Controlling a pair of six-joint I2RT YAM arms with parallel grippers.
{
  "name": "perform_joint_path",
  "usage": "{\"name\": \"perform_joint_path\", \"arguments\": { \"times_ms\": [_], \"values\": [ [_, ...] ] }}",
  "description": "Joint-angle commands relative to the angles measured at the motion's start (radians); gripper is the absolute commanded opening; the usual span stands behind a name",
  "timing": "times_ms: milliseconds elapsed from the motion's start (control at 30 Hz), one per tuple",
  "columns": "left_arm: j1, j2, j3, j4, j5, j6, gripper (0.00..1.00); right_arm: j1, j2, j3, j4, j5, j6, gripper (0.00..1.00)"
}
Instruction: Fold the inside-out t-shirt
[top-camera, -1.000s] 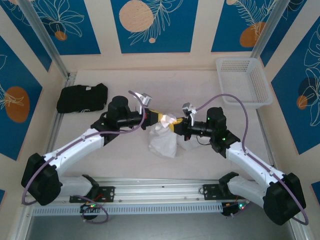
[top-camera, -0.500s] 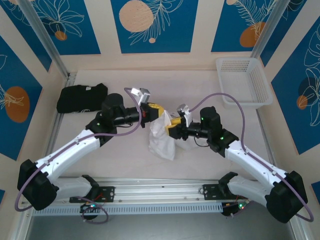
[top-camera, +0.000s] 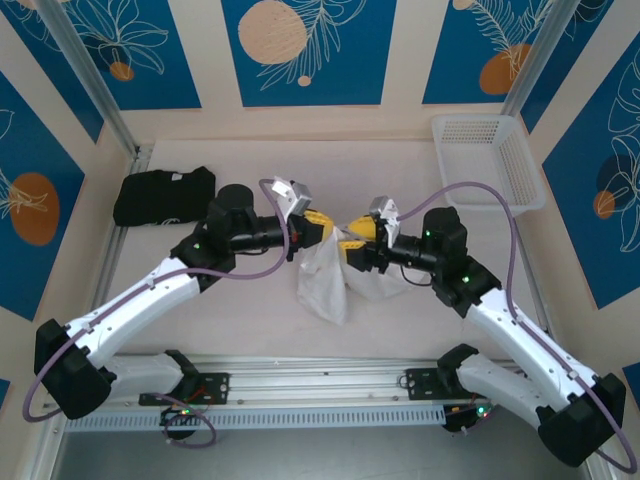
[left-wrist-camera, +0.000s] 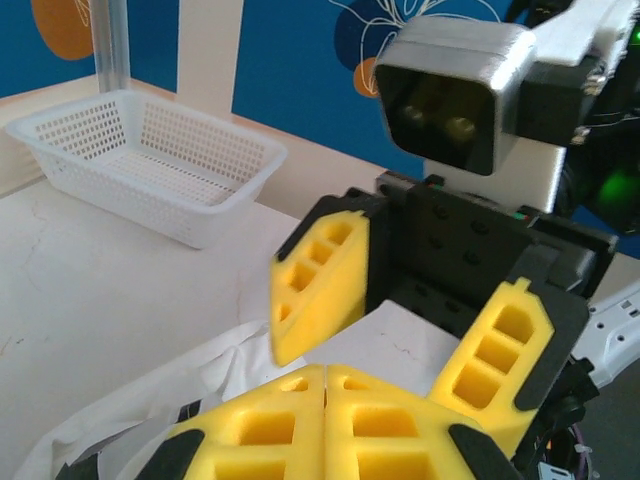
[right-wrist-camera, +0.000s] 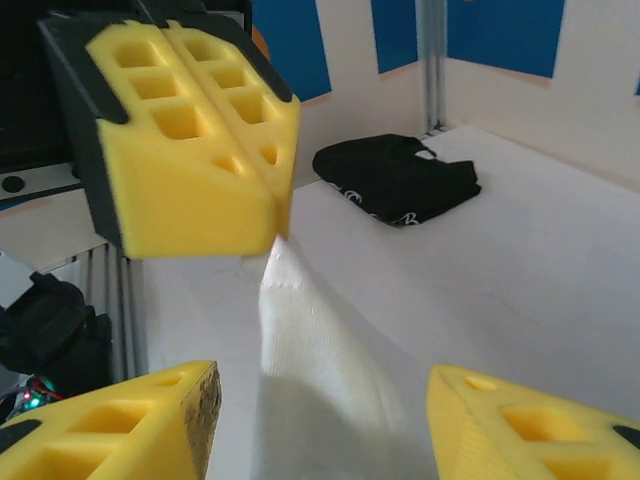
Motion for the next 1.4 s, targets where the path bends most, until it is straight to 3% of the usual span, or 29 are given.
{"name": "perform_joint_path", "arguments": {
  "times_ms": [0,33,167,267,433,467,600,833,1133,1233,1367],
  "values": [
    [-0.011,0.002,0.04,-0.01,0.002,0.033,0.0,0.002,0.05,0.034,0.054,-0.06,0.006,0.56],
    [-0.011,-0.001,0.041,-0.01,-0.001,0.031,0.0,0.001,0.067,0.035,0.06,-0.058,0.005,0.51],
    [-0.012,-0.014,0.033,-0.014,-0.032,0.023,0.0,-0.011,0.092,0.02,0.078,-0.078,0.027,0.15],
    [-0.012,-0.026,0.013,-0.007,-0.062,0.015,0.01,-0.026,0.073,-0.007,0.125,-0.1,0.075,0.0],
    [-0.008,-0.094,-0.084,-0.001,-0.214,0.008,0.36,-0.083,0.044,-0.037,0.164,-0.145,0.156,0.0],
    [-0.005,-0.121,-0.123,0.004,-0.263,0.01,0.38,-0.096,0.037,-0.046,0.175,-0.158,0.172,0.0],
    [0.022,-0.197,-0.254,0.026,-0.375,0.012,0.39,-0.132,0.022,-0.062,0.202,-0.19,0.212,0.0],
    [0.036,-0.145,-0.334,0.064,-0.246,0.0,0.47,-0.152,0.018,-0.056,0.203,-0.184,0.228,0.0],
    [0.034,-0.034,-0.311,0.129,-0.153,-0.004,0.48,-0.156,0.014,-0.057,0.197,-0.181,0.228,0.0],
    [0.035,-0.013,-0.305,0.137,-0.176,-0.005,0.47,-0.155,0.016,-0.06,0.198,-0.18,0.229,0.0],
    [0.036,0.011,-0.293,0.135,-0.22,0.001,0.37,-0.157,0.017,-0.062,0.2,-0.182,0.225,0.0]
  ]
}}
